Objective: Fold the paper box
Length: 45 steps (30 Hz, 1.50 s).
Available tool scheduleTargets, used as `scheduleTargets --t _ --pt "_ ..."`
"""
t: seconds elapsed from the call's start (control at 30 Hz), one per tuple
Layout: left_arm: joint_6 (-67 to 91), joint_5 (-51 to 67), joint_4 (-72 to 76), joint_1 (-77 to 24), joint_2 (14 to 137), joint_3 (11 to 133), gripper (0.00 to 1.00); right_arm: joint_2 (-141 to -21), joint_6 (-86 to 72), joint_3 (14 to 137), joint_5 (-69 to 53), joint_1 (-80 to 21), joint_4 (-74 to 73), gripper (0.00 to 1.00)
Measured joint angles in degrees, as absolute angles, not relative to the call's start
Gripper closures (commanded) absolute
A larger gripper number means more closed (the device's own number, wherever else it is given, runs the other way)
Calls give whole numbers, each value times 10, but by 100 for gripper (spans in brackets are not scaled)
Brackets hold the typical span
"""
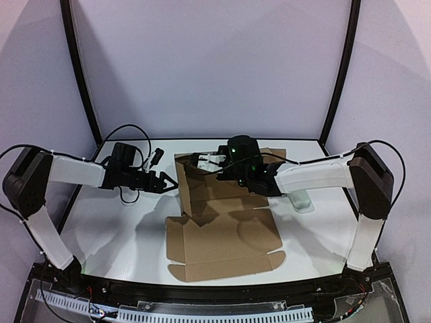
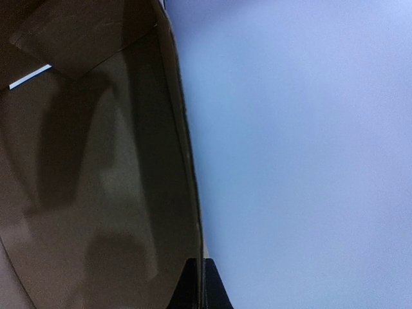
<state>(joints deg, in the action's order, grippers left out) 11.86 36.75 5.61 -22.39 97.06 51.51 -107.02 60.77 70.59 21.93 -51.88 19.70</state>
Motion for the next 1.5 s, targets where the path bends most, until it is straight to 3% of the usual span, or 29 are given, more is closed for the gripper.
scheduleTargets --t 0.23,0.87,1.03,1.2,1.5 --pt "116 357 65 -232 973 512 2 -1063 607 693 229 -519 196 100" --pt "124 353 134 -263 922 465 5 -1046 607 674 228 -539 200 100" --pt "124 240 144 -310 908 452 8 -1045 607 670 242 -546 206 100" --pt "132 125 207 -361 876 392 19 -1039 608 647 260 -562 234 100" --pt "139 -6 281 -393 874 342 23 -1025 610 594 291 -594 306 100"
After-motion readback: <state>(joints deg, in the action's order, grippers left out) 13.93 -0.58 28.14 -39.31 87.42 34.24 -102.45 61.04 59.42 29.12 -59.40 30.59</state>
